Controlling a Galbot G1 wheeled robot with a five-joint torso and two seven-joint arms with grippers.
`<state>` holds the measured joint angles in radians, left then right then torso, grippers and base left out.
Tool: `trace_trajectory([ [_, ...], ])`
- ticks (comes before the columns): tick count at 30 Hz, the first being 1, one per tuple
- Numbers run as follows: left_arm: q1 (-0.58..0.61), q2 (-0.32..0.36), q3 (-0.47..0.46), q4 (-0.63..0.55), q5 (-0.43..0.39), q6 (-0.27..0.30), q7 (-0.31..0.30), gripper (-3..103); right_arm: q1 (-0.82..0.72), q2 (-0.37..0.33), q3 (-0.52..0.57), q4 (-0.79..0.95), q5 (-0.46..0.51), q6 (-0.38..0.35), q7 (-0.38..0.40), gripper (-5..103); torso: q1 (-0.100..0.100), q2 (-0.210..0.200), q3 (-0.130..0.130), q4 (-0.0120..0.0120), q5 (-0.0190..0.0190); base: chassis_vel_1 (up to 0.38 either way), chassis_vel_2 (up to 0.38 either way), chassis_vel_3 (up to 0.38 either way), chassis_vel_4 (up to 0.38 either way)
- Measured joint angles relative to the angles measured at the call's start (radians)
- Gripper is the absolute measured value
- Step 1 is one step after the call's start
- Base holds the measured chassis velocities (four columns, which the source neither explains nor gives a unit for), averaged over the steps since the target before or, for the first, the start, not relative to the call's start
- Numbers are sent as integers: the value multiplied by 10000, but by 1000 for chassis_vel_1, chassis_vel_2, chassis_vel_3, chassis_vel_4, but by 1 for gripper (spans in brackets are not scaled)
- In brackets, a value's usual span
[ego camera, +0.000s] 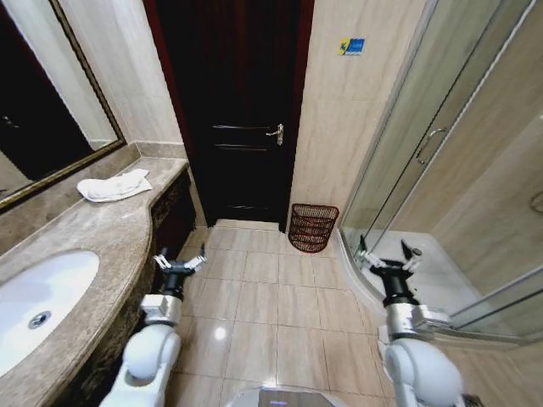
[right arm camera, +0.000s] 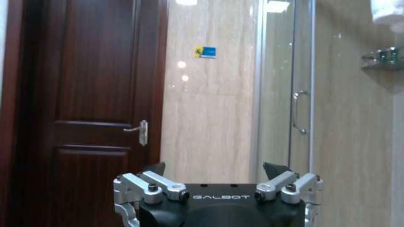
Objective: Discard the used towel into the hamper.
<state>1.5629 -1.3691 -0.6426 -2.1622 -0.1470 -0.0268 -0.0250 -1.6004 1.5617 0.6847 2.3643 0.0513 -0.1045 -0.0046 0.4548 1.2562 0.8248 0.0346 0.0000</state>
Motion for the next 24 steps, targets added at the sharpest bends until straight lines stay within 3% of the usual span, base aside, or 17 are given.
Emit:
trace_trajectory([
  [2, -330, 13, 144, -82, 79, 140, 55, 100, 89, 48, -54, 317, 120, -380, 70, 100, 0, 2, -3, -1, 2, 0, 0, 0, 0],
  [7, -480, 81, 424, 76, 7, 0, -342, 100, 138, 2, 11, -446, -167, 78, 55, 100, 3, -2, 2, -2, 1, 0, 0, 0, 0],
  [10, -761, 198, 119, -760, -232, 721, -335, 100, 364, -15, -83, 419, 166, -615, 223, 100, 0, 1, -3, 0, 5, 0, 0, 0, 0],
  [12, -836, 167, 106, -477, -157, 627, -339, 100, 422, 49, -104, 536, 191, -745, 261, 100, -1, 2, -3, -2, 2, 0, 0, 0, 0],
  [14, -698, 34, 149, 75, 116, 63, -387, 100, 250, 122, -121, 264, -5, -480, 133, 100, 1, -1, 0, -3, -5, 0, 0, 0, 0],
  [20, -405, 59, 11, -553, -118, 310, -382, 100, 344, 72, -107, 740, 132, -687, 174, 100, -1, 1, -3, 0, 2, 0, 0, 0, 0],
  [24, -269, 30, 89, -240, -74, 36, -398, 100, 269, 67, -43, 343, -79, -420, 201, 100, 0, 0, -1, -1, -2, 0, 0, 0, 0],
])
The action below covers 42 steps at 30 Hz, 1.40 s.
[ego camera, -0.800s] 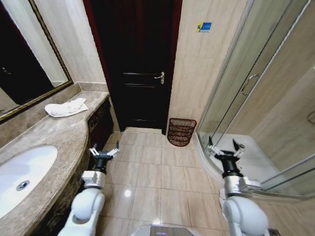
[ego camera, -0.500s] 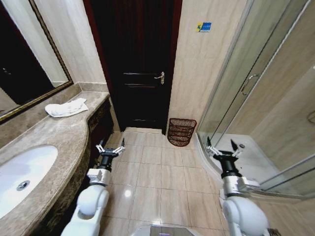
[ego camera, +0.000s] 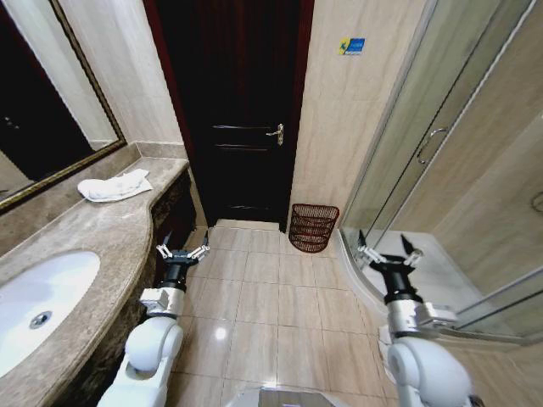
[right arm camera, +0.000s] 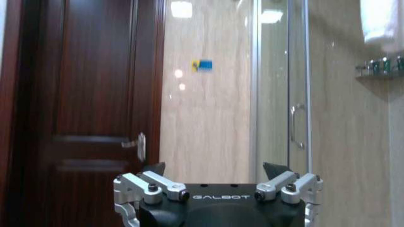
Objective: Discard the used towel into the hamper.
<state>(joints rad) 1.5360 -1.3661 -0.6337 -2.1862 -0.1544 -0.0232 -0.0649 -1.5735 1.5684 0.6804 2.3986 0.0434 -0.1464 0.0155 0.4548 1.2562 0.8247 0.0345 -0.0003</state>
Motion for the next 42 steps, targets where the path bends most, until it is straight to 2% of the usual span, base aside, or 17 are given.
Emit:
trace_trajectory([
  [2, 201, 0, -6, -128, -95, -18, 6, 100, -212, 69, 38, -135, -179, 283, -137, 100, 0, 0, 0, 0, 2, 0, 0, 0, 0],
  [13, 311, 160, -203, -325, -703, 131, 29, 100, -584, 174, 90, -1, -25, 349, -259, 100, 0, 1, -1, 0, 2, 0, 0, 0, 0],
  [19, 331, 168, -205, -305, -652, 132, 109, 100, -549, 145, 171, 62, 35, 108, -522, 100, 0, 1, -1, -1, 3, 0, 0, 0, 0],
  [23, 279, 165, -213, -232, -195, 78, 136, 100, -477, 117, 209, 106, 92, -101, -762, 100, 0, 0, -1, -1, 2, 0, 0, 0, 0],
  [42, 320, 119, -222, -401, -115, 190, 213, 100, -415, 144, 101, 70, -86, -56, -887, 100, 3, -2, 1, -1, 2, -64, 63, 69, -63],
])
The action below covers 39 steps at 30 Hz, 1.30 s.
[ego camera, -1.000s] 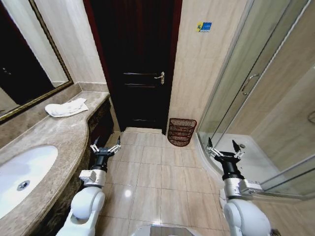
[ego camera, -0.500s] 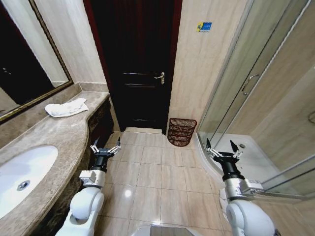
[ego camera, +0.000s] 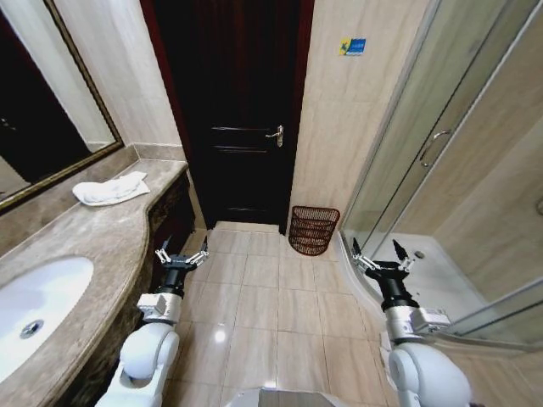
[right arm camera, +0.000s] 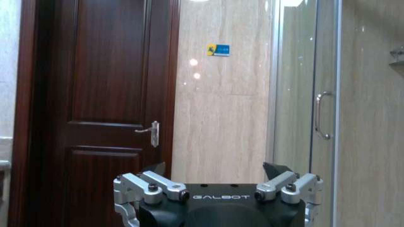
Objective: Discard the used towel into the hamper.
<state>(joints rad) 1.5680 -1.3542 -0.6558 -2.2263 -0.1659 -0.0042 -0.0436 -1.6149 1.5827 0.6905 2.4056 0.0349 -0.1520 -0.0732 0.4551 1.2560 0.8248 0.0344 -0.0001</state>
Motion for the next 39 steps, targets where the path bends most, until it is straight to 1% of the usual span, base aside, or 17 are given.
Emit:
trace_trajectory([
  [25, 341, -110, -107, 115, 13, -50, 12, 100, -108, -35, 27, -109, -47, 113, -116, 100, -2, 0, -1, 0, 3, -117, 136, 137, -118],
  [26, 367, -117, -104, 115, 23, -70, 13, 100, -151, -38, 47, -109, -42, 128, -125, 100, -8, -10, -9, -2, -2, -117, 172, 180, -84],
  [28, 403, -121, -109, 97, 39, -92, 13, 100, -179, -40, 58, -110, -34, 146, -131, 100, -23, -47, -27, -2, 3, -63, 172, 134, -67],
  [39, 523, -137, -145, -23, 127, -195, 13, 100, -126, -68, 69, -63, 38, 154, -135, 100, -69, -137, -71, -1, 0, -40, 181, 175, -39],
])
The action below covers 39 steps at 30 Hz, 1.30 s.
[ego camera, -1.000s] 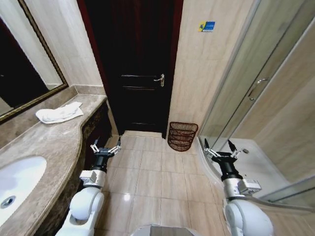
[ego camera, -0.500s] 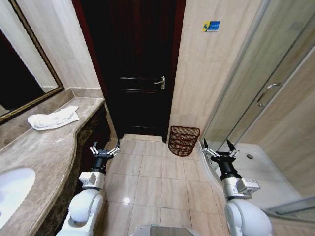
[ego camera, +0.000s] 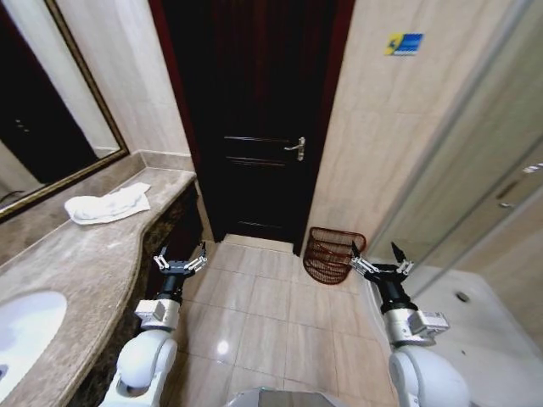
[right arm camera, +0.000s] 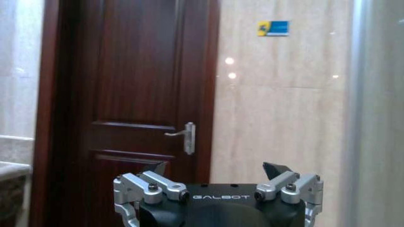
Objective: Discard the used towel into the hamper.
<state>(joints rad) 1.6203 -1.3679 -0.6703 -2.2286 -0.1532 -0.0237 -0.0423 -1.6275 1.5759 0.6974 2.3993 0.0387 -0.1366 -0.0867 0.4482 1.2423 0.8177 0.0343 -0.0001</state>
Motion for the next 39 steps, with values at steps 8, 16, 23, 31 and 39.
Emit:
trace_trajectory([
  [8, 72, -37, 29, -139, 35, -28, -36, 100, 12, -37, 9, 42, 49, -7, -10, 100, -3, -6, -1, 1, -1, -7, 235, 232, -11],
  [16, 72, -88, 43, -194, 35, -34, -53, 100, 69, -101, 53, 45, 116, -34, 13, 100, -4, -5, 0, 2, -2, -8, 222, 220, -29],
  [23, 51, -87, 61, -191, -31, -44, -54, 100, 264, -103, -2, 31, 67, -193, 17, 100, 0, -1, 2, 0, 2, -70, 212, 218, -58],
  [31, 2, -43, 52, -57, -61, -75, -52, 100, 333, -79, -49, -25, -12, -237, 18, 100, 2, 1, 3, 0, 1, -66, 223, 217, -59],
  [39, -45, 5, 40, 131, -113, -288, -52, 100, 337, -48, -70, -41, -57, -236, 33, 100, 1, 5, 3, 3, -2, -59, 204, 195, -71],
])
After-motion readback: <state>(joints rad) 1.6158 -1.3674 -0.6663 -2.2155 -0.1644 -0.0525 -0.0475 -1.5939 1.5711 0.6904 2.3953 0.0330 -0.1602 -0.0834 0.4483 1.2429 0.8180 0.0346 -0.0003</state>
